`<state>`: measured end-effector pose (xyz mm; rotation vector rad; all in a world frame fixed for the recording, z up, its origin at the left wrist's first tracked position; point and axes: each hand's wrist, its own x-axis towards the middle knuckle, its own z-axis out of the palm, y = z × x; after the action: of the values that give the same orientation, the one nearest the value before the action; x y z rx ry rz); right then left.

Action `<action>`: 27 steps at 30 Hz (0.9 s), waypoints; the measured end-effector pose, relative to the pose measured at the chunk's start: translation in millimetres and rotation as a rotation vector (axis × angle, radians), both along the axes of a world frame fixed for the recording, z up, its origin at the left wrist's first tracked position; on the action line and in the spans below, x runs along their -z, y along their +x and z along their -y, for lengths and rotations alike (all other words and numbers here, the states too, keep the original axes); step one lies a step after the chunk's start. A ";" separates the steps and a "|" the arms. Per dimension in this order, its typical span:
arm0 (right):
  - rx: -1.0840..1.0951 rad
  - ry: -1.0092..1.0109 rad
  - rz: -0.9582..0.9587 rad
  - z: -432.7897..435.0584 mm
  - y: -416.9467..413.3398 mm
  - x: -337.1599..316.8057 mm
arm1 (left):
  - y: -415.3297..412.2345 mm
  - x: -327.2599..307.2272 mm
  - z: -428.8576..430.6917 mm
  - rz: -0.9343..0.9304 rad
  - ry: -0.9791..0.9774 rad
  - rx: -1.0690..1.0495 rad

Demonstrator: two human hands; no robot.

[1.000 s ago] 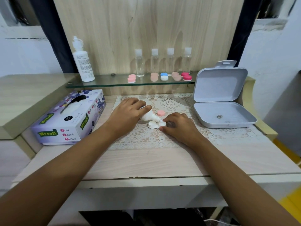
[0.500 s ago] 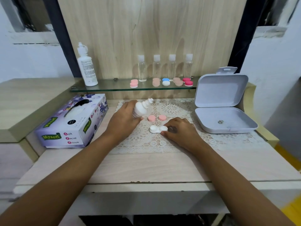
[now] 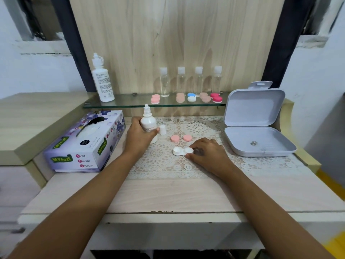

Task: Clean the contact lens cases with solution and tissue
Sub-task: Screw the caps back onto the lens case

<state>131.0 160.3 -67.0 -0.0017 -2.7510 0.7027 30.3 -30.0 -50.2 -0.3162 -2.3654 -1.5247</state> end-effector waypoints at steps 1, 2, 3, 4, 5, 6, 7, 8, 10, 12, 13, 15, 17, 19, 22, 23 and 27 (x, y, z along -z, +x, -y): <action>0.001 0.001 0.000 -0.1 0.1 0.2 | -1.3 0.9 0.5 0.012 -0.004 -0.002; 0.002 0.003 -0.001 0.0 0.0 0.3 | -2.2 1.8 0.6 0.020 -0.008 -0.005; 0.003 0.003 -0.001 0.1 0.2 0.4 | -2.8 2.6 0.6 0.018 -0.013 -0.009; 0.004 0.003 -0.001 0.2 0.3 0.4 | -1.9 2.8 -0.1 0.000 -0.027 -0.026; 0.004 0.003 -0.001 0.4 0.2 0.4 | 0.9 2.0 -1.1 -0.043 -0.051 -0.063; 0.005 0.003 0.000 0.6 0.2 0.3 | 5.4 0.6 -2.5 -0.120 -0.090 -0.120; 0.005 0.003 0.001 0.7 0.3 0.2 | 10.6 -1.1 -3.8 -0.233 -0.137 -0.179; 0.005 0.003 0.002 0.8 0.6 0.0 | 15.6 -2.7 -5.6 -0.365 -0.192 -0.224; 0.003 0.004 0.004 0.8 0.7 0.0 | 23.7 -6.0 -10.5 -0.567 -0.272 -0.228; 0.006 0.008 0.003 0.9 0.9 -0.3 | 26.7 -8.6 -16.3 -0.620 -0.295 -0.097; 0.007 0.008 0.002 0.8 1.0 -0.2 | 26.6 -9.7 -19.0 -0.601 -0.298 -0.007; 0.009 0.002 0.001 1.0 1.2 0.1 | 25.7 -10.8 -24.0 -0.501 -0.336 0.158; 0.011 0.001 0.001 0.8 1.3 0.4 | 22.6 -8.3 -28.5 -0.351 -0.420 0.257; 0.012 -0.001 0.000 1.1 1.2 0.4 | 17.7 -5.6 -31.5 -0.205 -0.489 0.289; 0.014 0.011 -0.002 1.3 0.4 0.2 | 9.8 -4.1 -36.1 -0.033 -0.556 0.304; 0.015 0.013 -0.002 1.3 0.3 0.4 | 7.5 -4.0 -37.4 0.005 -0.573 0.308; 0.018 0.008 0.002 1.1 -0.1 1.1 | 2.0 -3.7 -41.0 0.030 -0.621 0.324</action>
<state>130.8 159.2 -68.2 -0.0252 -2.7525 0.6869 32.3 11.0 -46.5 -0.8514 -2.8691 -0.8543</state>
